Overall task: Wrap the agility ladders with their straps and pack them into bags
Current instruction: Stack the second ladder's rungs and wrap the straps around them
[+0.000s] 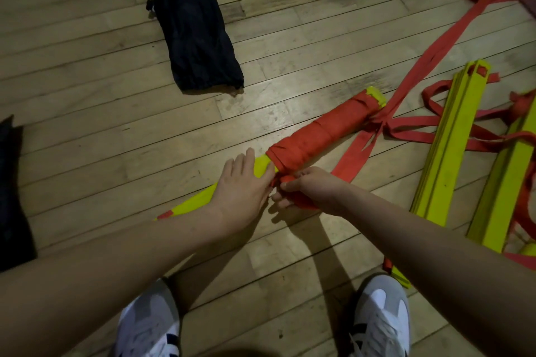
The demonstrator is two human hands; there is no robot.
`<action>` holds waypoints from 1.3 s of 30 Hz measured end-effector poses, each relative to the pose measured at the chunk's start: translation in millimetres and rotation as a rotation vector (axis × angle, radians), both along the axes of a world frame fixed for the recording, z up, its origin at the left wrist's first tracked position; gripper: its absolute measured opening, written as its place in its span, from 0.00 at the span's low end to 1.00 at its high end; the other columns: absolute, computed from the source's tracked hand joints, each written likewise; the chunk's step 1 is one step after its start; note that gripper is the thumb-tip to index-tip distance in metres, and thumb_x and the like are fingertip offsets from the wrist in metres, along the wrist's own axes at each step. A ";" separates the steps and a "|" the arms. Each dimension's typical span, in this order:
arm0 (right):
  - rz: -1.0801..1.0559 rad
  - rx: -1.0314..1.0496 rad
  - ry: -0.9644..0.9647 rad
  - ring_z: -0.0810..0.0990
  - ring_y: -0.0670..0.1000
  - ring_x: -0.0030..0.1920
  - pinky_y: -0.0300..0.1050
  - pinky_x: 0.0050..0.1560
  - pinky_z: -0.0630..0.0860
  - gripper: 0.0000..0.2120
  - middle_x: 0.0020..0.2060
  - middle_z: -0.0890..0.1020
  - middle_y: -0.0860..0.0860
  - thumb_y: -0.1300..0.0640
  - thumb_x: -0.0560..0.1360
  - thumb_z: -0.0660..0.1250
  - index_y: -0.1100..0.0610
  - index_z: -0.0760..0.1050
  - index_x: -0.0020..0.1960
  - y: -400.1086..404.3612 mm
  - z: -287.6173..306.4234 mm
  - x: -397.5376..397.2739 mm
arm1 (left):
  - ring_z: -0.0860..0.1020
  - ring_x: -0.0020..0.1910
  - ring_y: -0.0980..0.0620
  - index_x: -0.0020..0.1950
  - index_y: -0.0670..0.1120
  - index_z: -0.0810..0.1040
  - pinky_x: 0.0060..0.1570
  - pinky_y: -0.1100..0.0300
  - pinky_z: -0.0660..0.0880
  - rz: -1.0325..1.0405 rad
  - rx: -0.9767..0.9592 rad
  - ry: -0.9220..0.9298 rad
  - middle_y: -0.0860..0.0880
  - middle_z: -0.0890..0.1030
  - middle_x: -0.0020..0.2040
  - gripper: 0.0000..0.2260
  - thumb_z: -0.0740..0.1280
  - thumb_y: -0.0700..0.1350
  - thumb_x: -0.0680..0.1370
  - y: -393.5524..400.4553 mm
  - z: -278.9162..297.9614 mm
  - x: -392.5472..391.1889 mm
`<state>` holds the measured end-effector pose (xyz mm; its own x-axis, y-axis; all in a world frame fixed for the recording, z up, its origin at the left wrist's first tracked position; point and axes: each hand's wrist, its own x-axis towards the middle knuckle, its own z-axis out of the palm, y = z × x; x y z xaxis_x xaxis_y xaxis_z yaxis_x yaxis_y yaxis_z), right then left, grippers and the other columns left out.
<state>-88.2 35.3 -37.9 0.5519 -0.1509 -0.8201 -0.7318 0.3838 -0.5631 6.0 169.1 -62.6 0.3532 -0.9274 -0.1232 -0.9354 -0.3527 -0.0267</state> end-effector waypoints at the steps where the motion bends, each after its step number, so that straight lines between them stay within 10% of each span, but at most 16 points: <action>1: 0.009 -0.011 0.010 0.81 0.48 0.30 0.43 0.39 0.77 0.06 0.32 0.83 0.52 0.66 0.79 0.60 0.62 0.76 0.49 0.9 -0.8 -2.1 | 0.73 0.59 0.34 0.73 0.48 0.65 0.57 0.47 0.70 0.045 0.052 0.088 0.33 0.68 0.67 0.23 0.63 0.49 0.78 0.1 2.2 -3.1; 15: 0.045 -0.219 0.005 0.73 0.46 0.21 0.37 0.25 0.71 0.12 0.23 0.78 0.52 0.66 0.79 0.59 0.63 0.75 0.38 2.6 11.2 -0.7 | 0.73 0.56 0.42 0.71 0.45 0.54 0.40 0.53 0.65 0.251 0.198 0.155 0.42 0.70 0.59 0.26 0.64 0.45 0.78 -18.4 8.4 9.7; 27: -0.075 -0.049 -0.073 0.81 0.50 0.31 0.42 0.36 0.77 0.05 0.33 0.83 0.57 0.64 0.79 0.62 0.66 0.74 0.48 -3.6 18.7 -3.8 | 0.70 0.62 0.41 0.77 0.37 0.45 0.58 0.52 0.69 0.246 0.152 -0.068 0.39 0.68 0.64 0.34 0.61 0.40 0.77 -43.4 11.8 40.5; 34: -0.078 0.026 -0.062 0.81 0.53 0.34 0.43 0.38 0.78 0.04 0.36 0.83 0.57 0.65 0.80 0.60 0.64 0.73 0.49 -0.6 13.4 4.3 | 0.74 0.46 0.45 0.62 0.41 0.76 0.43 0.55 0.73 0.000 0.013 -0.205 0.43 0.76 0.51 0.35 0.73 0.62 0.64 -19.1 -3.9 34.1; 39: -0.084 0.012 -0.052 0.81 0.52 0.33 0.41 0.36 0.78 0.05 0.35 0.83 0.57 0.67 0.79 0.59 0.64 0.74 0.48 2.1 7.2 -2.9 | 0.75 0.49 0.38 0.64 0.41 0.68 0.46 0.51 0.75 -0.072 -0.134 -0.080 0.36 0.75 0.58 0.25 0.58 0.56 0.74 1.4 -13.2 13.6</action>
<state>-91.1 37.3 -30.8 0.5795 -0.1886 -0.7928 -0.6666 0.4500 -0.5943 19.6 170.5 -75.8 0.2894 -0.9568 0.0287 -0.9550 -0.2907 -0.0595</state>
